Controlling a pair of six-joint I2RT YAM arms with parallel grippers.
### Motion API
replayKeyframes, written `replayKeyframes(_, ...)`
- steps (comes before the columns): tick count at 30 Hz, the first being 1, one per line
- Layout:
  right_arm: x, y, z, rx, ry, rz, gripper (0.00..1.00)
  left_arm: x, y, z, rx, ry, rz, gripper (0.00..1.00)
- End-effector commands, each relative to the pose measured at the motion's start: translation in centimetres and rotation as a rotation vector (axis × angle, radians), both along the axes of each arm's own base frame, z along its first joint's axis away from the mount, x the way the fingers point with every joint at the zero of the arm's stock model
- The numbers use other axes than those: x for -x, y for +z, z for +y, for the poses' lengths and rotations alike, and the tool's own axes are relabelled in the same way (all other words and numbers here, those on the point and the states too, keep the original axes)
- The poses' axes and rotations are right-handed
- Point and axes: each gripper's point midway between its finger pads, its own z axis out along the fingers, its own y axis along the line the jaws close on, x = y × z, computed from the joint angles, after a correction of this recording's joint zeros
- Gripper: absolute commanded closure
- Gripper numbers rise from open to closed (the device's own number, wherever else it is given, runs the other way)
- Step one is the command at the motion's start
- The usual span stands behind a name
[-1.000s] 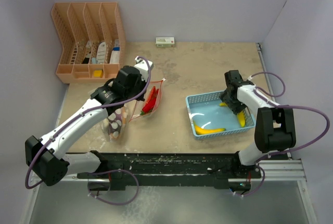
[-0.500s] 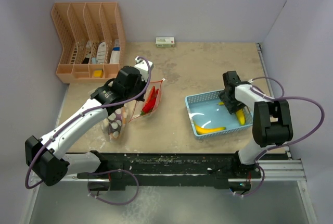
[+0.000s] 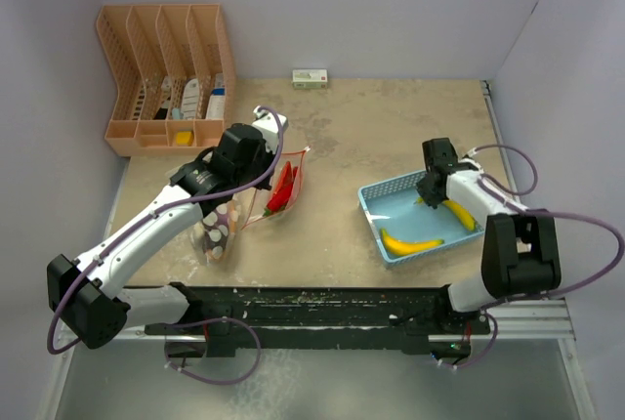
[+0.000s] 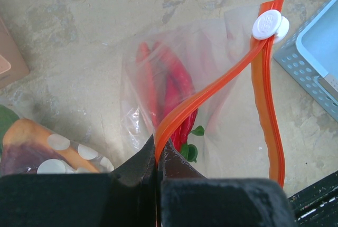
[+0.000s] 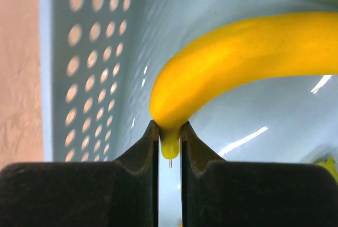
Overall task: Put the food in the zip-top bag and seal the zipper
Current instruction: Pick up the fake fruit from the bin, then place the fake fruit in the zipper food storage bag.
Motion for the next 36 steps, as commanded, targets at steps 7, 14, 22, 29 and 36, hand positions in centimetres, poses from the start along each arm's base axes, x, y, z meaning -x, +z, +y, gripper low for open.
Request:
replayKeyframes(7,1.3,9.6,8.4,-0.092,0.385,-0.315,1.00,-0.3,1.3,-0.4,0.028,-0.009,-0.040,1.00)
replayKeyframes(14,2.7,23.7,19.6,-0.302,0.930,-0.851,1.00,-0.9,1.0,-0.7,0.022,-0.007,-0.037,1.00)
replayKeyframes(22,14.4,34.7,31.4,-0.682,1.688,-1.227,1.00,-1.1,1.4,-1.3,0.044,-0.013,-0.033,1.00)
replayKeyframes(29,19.7,36.9,32.2,-0.872,1.864,-1.368,1.00,-0.9,1.8,-1.2,0.049,-0.009,-0.032,1.00)
replayKeyframes(36,19.9,34.8,32.7,-0.985,1.847,-1.344,1.00,-0.8,2.0,-1.1,0.052,-0.006,-0.035,1.00)
